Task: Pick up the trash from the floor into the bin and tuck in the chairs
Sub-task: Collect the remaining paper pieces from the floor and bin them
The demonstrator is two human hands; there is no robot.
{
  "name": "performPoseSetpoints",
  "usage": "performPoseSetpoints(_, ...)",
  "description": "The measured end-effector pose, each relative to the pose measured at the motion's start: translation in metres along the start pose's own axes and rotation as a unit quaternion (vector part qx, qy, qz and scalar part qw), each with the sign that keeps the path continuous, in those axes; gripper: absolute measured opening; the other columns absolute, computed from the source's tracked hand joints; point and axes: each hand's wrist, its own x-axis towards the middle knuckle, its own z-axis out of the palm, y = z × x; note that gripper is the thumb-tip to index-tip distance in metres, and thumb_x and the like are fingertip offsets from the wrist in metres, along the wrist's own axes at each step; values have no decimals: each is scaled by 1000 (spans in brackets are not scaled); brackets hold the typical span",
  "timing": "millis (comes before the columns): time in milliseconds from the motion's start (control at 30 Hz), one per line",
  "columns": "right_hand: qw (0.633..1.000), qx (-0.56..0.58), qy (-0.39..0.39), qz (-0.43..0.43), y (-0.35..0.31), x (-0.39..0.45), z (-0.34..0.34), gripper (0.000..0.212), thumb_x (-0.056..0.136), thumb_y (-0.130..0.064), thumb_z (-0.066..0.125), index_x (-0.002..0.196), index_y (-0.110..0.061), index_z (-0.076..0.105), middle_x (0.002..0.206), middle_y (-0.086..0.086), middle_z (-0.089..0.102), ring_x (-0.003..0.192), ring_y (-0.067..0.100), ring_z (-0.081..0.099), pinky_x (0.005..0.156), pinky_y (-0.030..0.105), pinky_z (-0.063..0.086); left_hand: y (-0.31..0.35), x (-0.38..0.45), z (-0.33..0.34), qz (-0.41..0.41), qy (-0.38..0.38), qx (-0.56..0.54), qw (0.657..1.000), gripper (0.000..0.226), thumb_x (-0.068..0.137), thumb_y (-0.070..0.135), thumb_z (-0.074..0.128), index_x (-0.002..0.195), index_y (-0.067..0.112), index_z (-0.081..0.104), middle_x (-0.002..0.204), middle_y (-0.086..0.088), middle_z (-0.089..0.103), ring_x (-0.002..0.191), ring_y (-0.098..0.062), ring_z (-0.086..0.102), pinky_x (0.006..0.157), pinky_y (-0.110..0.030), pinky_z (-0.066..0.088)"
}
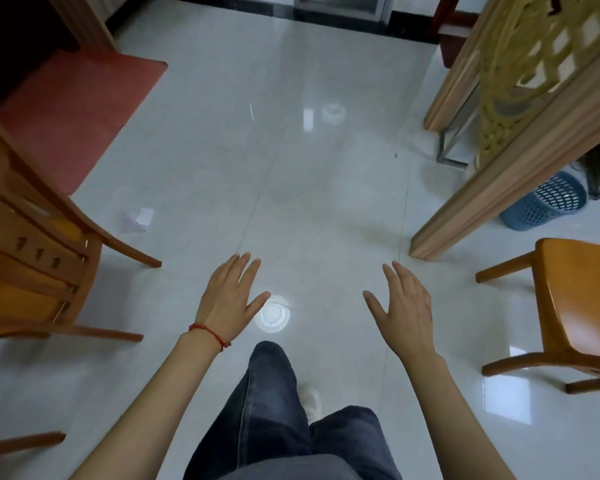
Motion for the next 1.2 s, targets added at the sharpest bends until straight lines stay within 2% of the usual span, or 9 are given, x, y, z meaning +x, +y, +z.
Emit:
performPoseSetpoints(100, 1000, -4, -11, 1, 8, 53, 3, 57, 86, -43, 47, 128, -4, 47, 134, 18, 48, 124, 34, 43, 99, 48, 35, -5, 55, -6, -3, 0, 3, 1000, 78, 93, 58, 12, 121, -1, 54, 123, -23, 56, 112, -39, 54, 90, -49, 43)
performPoseSetpoints(267, 1000, 12, -12, 4, 11, 157, 11, 54, 87, -35, 59, 130, -4, 46, 137, 18, 44, 127, 33, 39, 101, 48, 32, -26, 155, -10, -14, -1, -6, 1000, 79, 92, 58, 12, 121, -1, 55, 122, -23, 56, 112, -40, 53, 89, -50, 44)
performPoseSetpoints(467, 1000, 20, -19, -12, -7, 296, 7, 55, 89, -36, 55, 134, -6, 42, 142, 14, 39, 132, 28, 32, 107, 41, 22, -52, 273, -35, -31, -3, -15, 999, 80, 93, 58, 10, 120, -1, 56, 121, -23, 57, 111, -40, 55, 89, -49, 44)
performPoseSetpoints(767, 997, 15, -34, -60, -26, 454, 12, 55, 89, -37, 54, 133, -7, 42, 142, 15, 40, 131, 30, 34, 106, 42, 24, -70, 408, -62, -61, 21, -36, 997, 78, 93, 58, 12, 120, -2, 56, 123, -24, 56, 112, -40, 53, 89, -51, 44)
performPoseSetpoints(1000, 985, 29, -70, -154, -50, 582, 25, 55, 90, -38, 53, 133, -7, 43, 142, 14, 39, 132, 29, 32, 107, 42, 22, -91, 474, -71, -170, 45, -55, 983, 78, 93, 57, 11, 119, -1, 57, 121, -23, 57, 110, -39, 55, 87, -51, 45)
performPoseSetpoints(1200, 938, 9, -152, -311, -104, 674, 41, 59, 88, -48, 42, 130, -7, 47, 138, 16, 44, 126, 32, 41, 103, 45, 29, -112, 491, -85, -321, 82, -78, 940, 78, 93, 58, 11, 120, 0, 56, 122, -22, 57, 112, -40, 54, 88, -51, 44)
